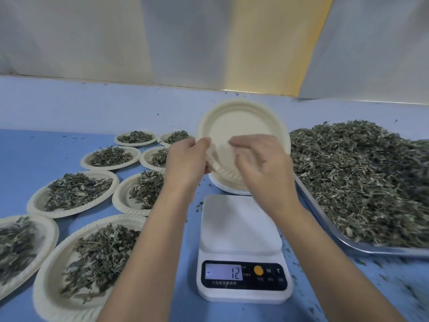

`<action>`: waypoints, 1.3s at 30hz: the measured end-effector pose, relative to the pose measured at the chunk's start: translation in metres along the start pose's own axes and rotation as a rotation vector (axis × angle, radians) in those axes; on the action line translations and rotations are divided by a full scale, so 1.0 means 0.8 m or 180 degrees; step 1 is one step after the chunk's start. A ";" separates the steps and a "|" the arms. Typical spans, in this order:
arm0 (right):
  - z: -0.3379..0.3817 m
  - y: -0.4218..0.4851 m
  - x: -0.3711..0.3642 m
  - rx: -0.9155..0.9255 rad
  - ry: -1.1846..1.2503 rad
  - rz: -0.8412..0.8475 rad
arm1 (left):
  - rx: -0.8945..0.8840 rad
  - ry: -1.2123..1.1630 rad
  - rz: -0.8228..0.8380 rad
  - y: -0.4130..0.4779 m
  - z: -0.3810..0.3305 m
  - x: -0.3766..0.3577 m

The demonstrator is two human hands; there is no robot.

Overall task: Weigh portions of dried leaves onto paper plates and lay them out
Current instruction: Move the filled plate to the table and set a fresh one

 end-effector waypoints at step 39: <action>-0.165 -0.094 0.027 -0.2552 -0.0580 0.0616 | 0.1397 0.2086 0.1180 -0.035 0.090 0.016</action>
Point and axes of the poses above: each hand's wrist, its own y-axis towards the middle knuckle, its own x-axis out of the back of the hand, z = x × y, the point moved 10 cm from there along y, towards the middle knuckle, and after that the axes turned 9 degrees about y, right-handed, at the moved point
